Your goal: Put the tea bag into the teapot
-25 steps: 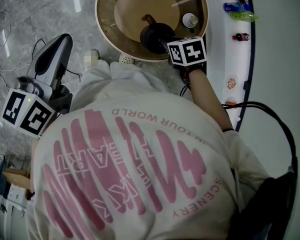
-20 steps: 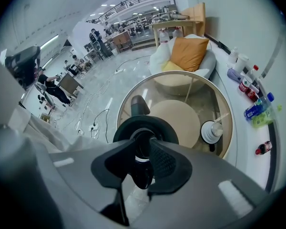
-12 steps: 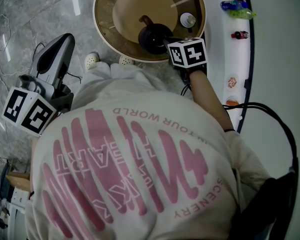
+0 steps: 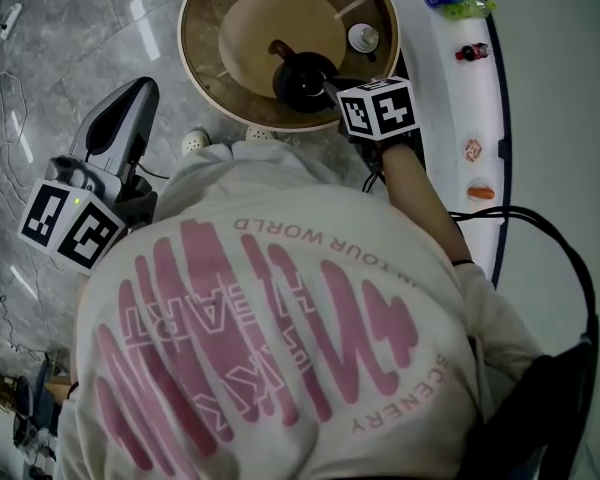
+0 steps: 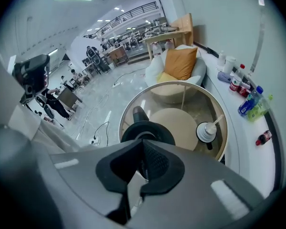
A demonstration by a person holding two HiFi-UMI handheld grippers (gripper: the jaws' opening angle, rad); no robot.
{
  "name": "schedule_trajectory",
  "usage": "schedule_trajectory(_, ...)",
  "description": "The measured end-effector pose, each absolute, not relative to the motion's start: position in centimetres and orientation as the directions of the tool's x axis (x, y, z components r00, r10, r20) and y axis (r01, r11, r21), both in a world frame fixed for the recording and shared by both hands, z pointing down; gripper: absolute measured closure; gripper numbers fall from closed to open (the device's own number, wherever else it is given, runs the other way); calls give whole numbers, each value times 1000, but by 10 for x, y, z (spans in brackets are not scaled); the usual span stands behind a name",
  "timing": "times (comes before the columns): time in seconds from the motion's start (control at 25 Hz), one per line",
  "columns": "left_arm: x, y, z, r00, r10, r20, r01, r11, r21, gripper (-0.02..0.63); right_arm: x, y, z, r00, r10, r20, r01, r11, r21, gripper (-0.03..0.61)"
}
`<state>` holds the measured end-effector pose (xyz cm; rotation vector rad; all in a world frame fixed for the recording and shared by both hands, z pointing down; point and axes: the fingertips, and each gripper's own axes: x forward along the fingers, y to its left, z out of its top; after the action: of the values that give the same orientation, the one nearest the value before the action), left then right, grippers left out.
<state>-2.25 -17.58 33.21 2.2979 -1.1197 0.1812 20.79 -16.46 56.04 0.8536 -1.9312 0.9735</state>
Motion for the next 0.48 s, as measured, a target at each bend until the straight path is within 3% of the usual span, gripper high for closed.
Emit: schedule_trajectory(0.48, -15, -190, 324, 800, -515, 306, -599, -664, 447, 600, 221, -131, 525, -334, -368, 868, -932, 267, -246, 572)
